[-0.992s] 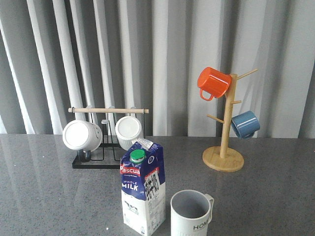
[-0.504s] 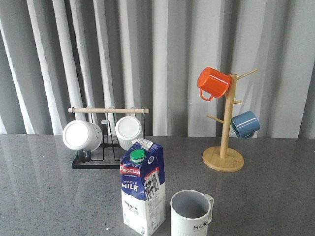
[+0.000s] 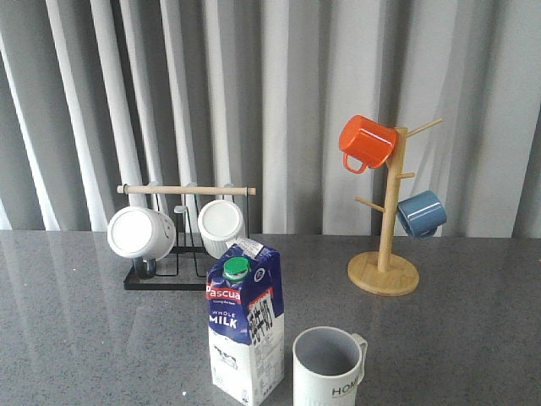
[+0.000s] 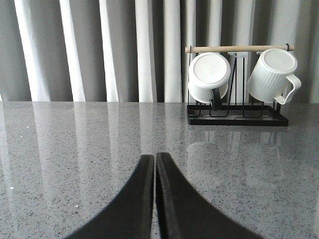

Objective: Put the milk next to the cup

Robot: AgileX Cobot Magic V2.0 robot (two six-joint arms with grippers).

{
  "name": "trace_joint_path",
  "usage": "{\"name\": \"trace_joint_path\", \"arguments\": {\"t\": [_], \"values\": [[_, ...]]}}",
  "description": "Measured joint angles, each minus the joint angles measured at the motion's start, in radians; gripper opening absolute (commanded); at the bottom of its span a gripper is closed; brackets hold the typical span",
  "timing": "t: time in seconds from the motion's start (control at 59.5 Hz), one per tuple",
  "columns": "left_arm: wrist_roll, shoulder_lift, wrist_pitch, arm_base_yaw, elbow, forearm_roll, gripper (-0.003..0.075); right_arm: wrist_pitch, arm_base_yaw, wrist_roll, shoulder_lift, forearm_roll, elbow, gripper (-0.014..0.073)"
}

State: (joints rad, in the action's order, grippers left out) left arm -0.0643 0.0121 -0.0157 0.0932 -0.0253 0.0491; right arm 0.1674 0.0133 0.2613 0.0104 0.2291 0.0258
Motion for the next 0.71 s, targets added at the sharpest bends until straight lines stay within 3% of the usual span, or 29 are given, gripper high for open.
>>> {"name": "trace_joint_path", "arguments": {"t": [0.706], "values": [[0.000, 0.000, 0.000, 0.000, 0.000, 0.000, -0.0006, 0.004, 0.000, 0.004, 0.000, 0.019, 0.000, -0.0006]]}}
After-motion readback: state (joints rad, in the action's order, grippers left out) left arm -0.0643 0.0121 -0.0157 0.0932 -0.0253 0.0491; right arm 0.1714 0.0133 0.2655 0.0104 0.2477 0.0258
